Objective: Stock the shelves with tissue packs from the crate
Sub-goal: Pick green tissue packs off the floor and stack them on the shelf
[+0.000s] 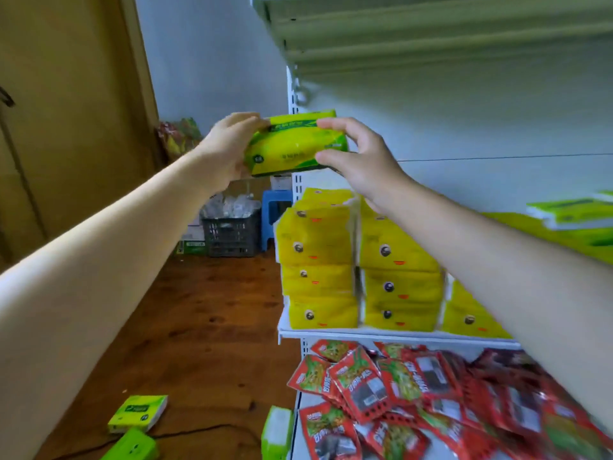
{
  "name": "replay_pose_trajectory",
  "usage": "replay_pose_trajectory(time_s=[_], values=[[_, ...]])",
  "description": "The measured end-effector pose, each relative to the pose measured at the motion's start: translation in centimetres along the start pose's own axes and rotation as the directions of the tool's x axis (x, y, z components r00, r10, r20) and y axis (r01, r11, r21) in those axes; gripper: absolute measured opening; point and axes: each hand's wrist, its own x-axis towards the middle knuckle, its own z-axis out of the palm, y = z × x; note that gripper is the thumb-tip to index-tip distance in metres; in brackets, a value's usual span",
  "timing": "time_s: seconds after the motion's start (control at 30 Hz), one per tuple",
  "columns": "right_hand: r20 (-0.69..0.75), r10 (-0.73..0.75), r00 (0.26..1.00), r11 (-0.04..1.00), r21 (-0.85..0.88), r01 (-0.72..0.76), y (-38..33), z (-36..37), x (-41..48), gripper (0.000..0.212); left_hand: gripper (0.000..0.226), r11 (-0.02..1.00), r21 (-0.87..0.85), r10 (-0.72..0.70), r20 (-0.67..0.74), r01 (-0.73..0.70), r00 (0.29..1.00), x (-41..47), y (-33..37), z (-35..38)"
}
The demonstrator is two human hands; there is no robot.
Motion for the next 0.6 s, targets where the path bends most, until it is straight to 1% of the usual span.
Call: replay_pose_trajectory(time_s=[0.07, 0.1, 0.2, 0.23, 0.3, 0.4, 0.43, 0.6], values=[[-0.048, 0.058, 0.997, 0.998, 0.024, -0.057, 1.0, -5.4, -0.8, 0.035, 0.032, 0.999, -0.029, -0.031, 0.071, 0.033, 0.997, -0.2, 1.4, 5.5], [-0.074, 0.083, 0.994, 0.996, 0.02, -0.082, 1.6, -8.2, -1.4, 0.034, 0.029, 0.998, -0.04, -0.052, 0.113, 0.057, 0.992, -0.4, 1.9, 8.4], [-0.166, 0.136, 0.977, 0.99, -0.02, -0.141, 3.8, -16.0, -3.3, 0.034, 0.002, 0.999, -0.018, -0.038, 0.224, 0.043, 0.974, -1.5, 3.5, 16.5], [-0.189, 0.147, 0.971, 0.988, -0.024, -0.154, 4.3, -18.3, -3.9, 0.034, 0.007, 0.999, -0.026, -0.034, 0.258, 0.043, 0.966, -1.7, 3.8, 19.0], [-0.241, 0.167, 0.956, 0.984, -0.017, -0.176, 5.4, -23.0, -5.3, 0.032, 0.004, 0.997, -0.055, -0.031, 0.316, 0.051, 0.948, -2.2, 4.3, 23.7], [-0.271, 0.192, 0.943, 0.98, 0.002, -0.199, 6.7, -29.5, -7.2, 0.035, 0.041, 0.995, -0.079, -0.021, 0.394, 0.056, 0.919, -3.0, 4.6, 30.2], [-0.281, 0.204, 0.938, 0.977, -0.004, -0.214, 7.1, -31.4, -7.8, 0.036, 0.048, 0.996, -0.067, -0.026, 0.421, 0.06, 0.907, -3.4, 4.7, 32.2], [-0.361, 0.287, 0.887, 0.954, 0.026, -0.298, 9.7, -38.4, -10.6, 0.036, 0.052, 0.999, 0.003, -0.04, 0.532, 0.045, 0.846, -5.0, 4.3, 40.0]])
